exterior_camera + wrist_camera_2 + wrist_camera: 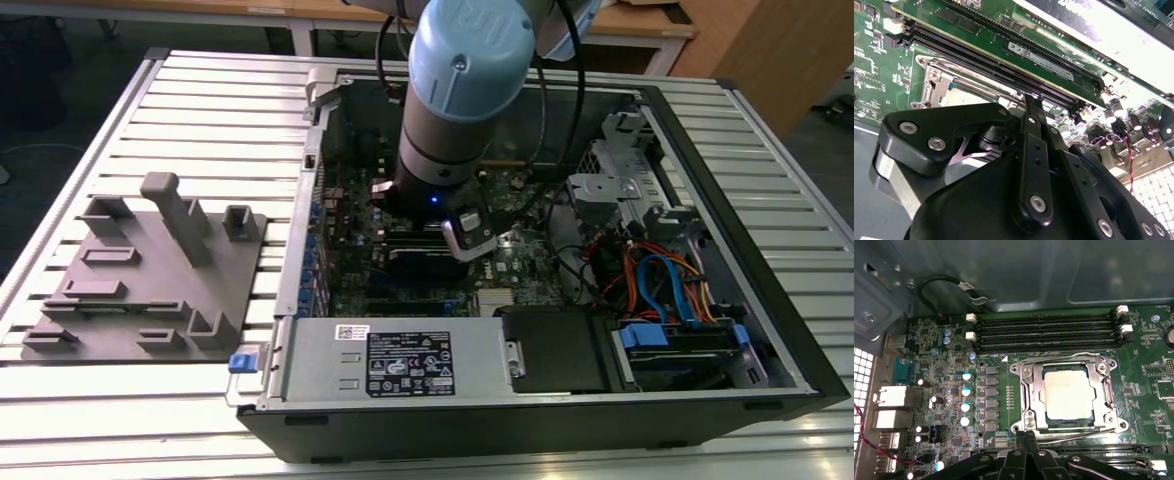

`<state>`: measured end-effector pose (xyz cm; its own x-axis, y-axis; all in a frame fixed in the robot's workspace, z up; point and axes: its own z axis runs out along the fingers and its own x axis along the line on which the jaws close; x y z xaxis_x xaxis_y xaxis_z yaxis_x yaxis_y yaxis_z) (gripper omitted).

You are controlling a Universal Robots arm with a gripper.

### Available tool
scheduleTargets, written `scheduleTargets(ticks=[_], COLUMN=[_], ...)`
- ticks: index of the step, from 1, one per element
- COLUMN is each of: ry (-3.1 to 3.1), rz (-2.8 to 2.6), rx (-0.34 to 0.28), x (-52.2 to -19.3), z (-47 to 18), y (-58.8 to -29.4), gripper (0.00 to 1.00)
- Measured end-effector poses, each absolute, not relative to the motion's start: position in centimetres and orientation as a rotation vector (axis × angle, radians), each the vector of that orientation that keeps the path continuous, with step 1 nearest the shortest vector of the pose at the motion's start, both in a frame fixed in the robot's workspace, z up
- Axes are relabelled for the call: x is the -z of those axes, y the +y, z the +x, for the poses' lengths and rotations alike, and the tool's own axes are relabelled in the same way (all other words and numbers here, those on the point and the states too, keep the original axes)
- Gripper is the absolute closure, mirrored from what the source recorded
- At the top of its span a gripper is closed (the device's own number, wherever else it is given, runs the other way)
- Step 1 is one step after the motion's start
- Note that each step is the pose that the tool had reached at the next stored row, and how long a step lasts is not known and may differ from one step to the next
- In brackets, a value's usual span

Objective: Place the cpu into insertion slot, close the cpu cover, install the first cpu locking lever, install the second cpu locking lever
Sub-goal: 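Install the second cpu locking lever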

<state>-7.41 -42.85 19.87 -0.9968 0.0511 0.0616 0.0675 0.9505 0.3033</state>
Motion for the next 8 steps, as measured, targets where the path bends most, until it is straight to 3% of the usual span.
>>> scheduleTargets(ticks=[8], ry=[-3.050], rz=[-0.093], rx=[0.478], x=[-19.85], z=[-7.41], y=[-42.85], gripper=[0.90])
